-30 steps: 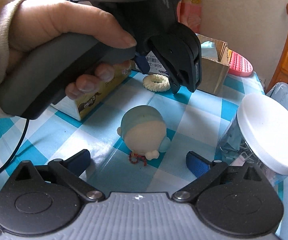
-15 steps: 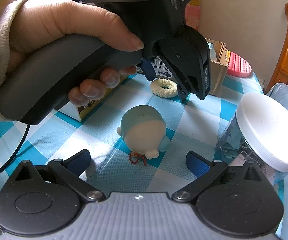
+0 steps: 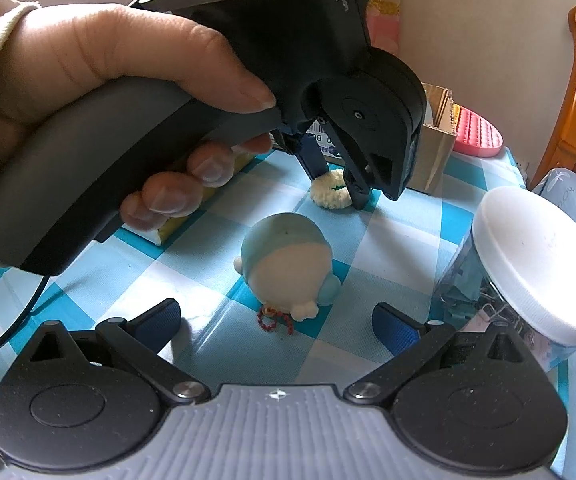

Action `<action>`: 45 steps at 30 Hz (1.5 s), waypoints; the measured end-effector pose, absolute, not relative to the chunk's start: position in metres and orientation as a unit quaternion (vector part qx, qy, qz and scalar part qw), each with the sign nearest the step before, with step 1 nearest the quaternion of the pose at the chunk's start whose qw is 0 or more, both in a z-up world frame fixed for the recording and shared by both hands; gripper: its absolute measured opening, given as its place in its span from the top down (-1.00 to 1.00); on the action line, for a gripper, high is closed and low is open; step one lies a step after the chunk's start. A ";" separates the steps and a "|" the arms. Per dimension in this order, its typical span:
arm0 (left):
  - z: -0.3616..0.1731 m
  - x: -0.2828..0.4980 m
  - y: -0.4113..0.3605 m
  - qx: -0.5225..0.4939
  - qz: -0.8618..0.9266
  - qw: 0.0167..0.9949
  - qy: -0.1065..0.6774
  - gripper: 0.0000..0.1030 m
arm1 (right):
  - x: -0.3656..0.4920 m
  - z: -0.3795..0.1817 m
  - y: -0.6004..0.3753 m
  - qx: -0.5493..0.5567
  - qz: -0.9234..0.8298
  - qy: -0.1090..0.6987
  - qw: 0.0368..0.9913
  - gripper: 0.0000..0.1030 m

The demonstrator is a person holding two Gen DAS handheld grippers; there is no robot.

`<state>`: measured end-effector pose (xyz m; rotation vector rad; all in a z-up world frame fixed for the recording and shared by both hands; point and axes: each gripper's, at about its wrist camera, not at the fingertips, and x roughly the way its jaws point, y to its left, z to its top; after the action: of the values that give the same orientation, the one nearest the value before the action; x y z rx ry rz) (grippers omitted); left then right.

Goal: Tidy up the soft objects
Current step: 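Grasp the cream hair tie with the left tool while the right tool holds the doll, then carry the cream hair tie into the box and open the left tool while the right tool holds the doll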

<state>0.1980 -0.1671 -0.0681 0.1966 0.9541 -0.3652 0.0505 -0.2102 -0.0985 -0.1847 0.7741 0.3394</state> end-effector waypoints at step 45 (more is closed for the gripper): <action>-0.003 0.152 -0.132 0.094 -0.240 0.868 0.424 0.37 | 0.029 -0.052 -0.220 -0.089 0.152 0.353 0.919 0.04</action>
<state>0.1522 -0.1322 -0.0025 0.1970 0.8865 -0.5030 0.0287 -0.2198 -0.0519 -0.1825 0.7255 0.3123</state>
